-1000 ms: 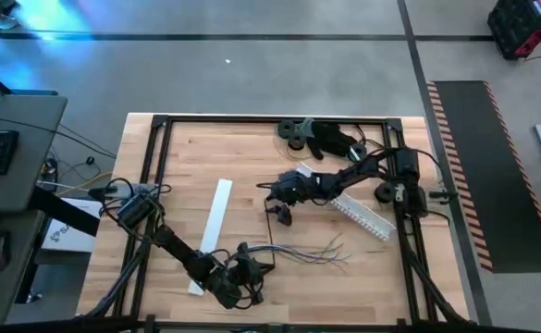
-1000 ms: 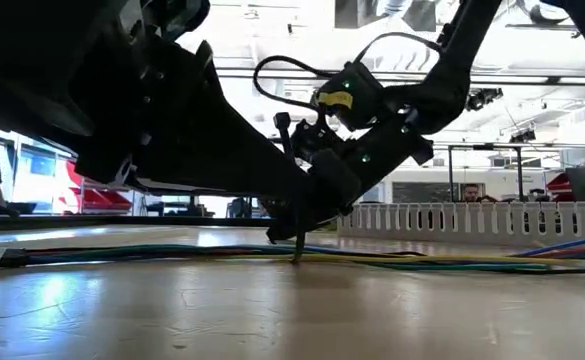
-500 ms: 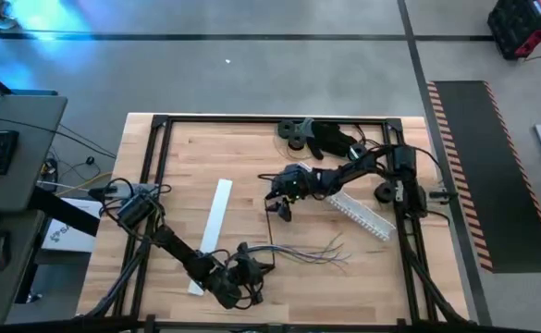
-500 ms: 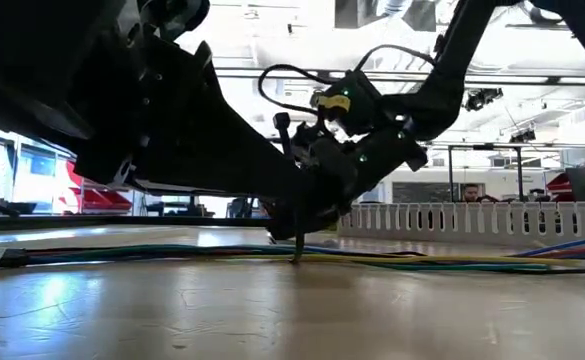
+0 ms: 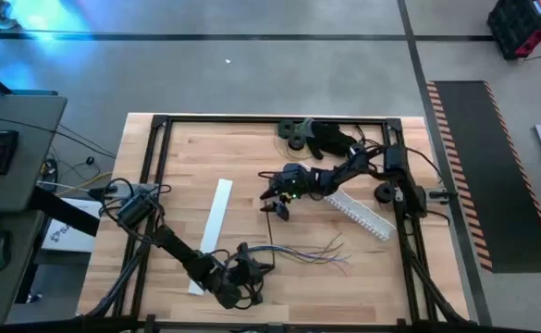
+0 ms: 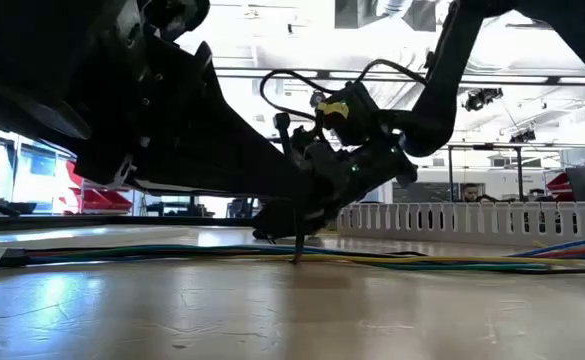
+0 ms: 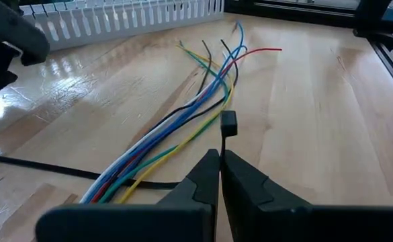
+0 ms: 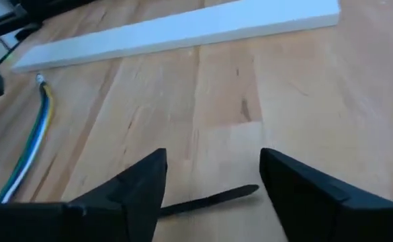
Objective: Ziptie cables
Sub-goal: Wrap the cable using zip tie
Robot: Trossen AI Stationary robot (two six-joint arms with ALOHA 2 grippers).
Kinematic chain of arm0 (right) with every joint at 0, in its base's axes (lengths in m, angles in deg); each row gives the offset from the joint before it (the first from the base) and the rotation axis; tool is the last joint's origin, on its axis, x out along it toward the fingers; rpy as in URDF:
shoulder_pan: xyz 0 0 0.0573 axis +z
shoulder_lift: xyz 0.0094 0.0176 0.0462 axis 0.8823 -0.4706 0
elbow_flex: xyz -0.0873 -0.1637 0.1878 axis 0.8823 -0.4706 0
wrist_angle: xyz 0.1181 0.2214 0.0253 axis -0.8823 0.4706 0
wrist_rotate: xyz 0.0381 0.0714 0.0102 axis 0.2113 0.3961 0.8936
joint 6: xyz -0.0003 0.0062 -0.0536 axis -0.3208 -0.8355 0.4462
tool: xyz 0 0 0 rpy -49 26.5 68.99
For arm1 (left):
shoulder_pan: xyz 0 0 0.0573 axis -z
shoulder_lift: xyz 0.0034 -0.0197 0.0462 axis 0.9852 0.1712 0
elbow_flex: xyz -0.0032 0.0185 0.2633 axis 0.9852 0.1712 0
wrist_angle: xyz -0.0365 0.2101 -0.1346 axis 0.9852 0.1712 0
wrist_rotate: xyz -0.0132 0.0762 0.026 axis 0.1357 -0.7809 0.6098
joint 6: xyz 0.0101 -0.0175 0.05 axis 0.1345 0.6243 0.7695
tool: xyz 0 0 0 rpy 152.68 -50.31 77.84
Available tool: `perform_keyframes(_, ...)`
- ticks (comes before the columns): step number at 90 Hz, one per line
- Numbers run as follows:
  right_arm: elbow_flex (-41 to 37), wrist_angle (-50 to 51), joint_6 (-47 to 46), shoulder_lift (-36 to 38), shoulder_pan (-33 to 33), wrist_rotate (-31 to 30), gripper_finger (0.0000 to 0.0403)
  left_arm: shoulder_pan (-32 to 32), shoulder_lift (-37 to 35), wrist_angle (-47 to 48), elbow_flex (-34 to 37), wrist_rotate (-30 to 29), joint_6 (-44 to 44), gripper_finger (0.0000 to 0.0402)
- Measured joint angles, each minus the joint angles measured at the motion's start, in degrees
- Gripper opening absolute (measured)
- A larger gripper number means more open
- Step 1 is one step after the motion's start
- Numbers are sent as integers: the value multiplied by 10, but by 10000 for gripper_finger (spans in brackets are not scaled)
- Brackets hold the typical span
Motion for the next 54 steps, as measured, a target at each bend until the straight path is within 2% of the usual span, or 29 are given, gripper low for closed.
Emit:
perform_keyframes(21,-1,3,32,0,10,82,207,0,0,0,0,0,0,0)
perform_keyframes(31,-1,6,31,5,11,95,204,0,0,0,0,0,0,0)
perform_keyframes(46,-7,42,14,49,6,78,203,0,0,1,0,-3,-2,0)
perform_keyframes(54,-7,89,24,88,6,17,203,0,0,-1,0,-4,-1,0)
